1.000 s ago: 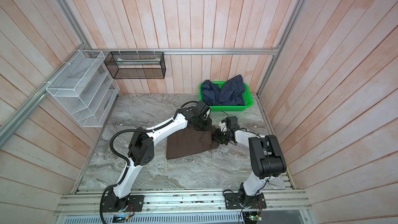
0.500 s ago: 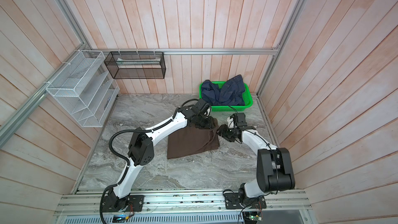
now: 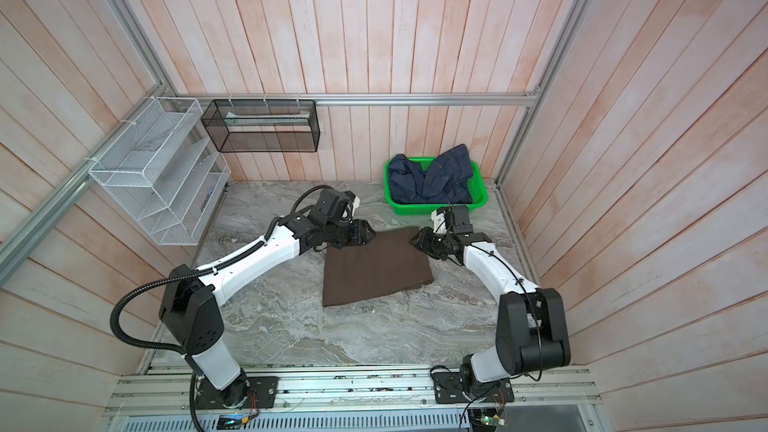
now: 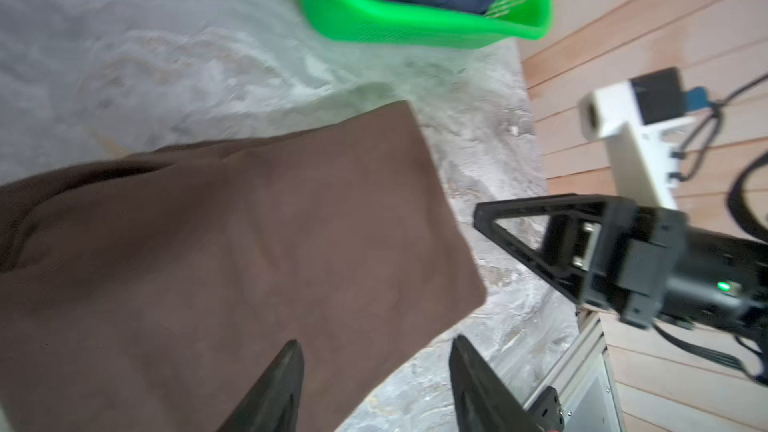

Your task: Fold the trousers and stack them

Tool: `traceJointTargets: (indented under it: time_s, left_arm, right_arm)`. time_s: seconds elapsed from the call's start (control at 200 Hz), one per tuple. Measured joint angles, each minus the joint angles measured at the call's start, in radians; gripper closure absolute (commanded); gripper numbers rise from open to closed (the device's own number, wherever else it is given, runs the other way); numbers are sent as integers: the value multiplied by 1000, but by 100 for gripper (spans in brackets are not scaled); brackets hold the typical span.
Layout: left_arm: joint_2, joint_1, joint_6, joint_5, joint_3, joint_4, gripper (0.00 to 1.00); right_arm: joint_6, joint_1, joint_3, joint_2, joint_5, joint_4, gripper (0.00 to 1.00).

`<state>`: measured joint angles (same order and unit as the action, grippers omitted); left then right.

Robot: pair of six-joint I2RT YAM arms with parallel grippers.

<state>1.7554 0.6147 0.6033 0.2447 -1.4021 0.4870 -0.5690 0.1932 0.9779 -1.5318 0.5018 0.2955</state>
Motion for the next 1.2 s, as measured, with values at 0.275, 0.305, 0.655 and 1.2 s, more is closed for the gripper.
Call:
traceJointTargets:
  time_s: [0.275, 0.305, 0.655, 1.2]
  left_arm:
    - [135, -178, 2, 109, 132, -90, 44]
    - [140, -187, 1, 119, 132, -98, 44]
    - [193, -291, -24, 144, 137, -119, 43]
    - [43, 124, 74, -238, -114, 130, 18]
  right_arm:
    - [-15, -5, -134, -77, 39, -112, 65]
    - [-14, -7, -147, -77, 39, -120, 65]
    - [-6, -8, -224, -56, 57, -191, 50]
    - [-5, -8, -101, 189, -42, -105, 37]
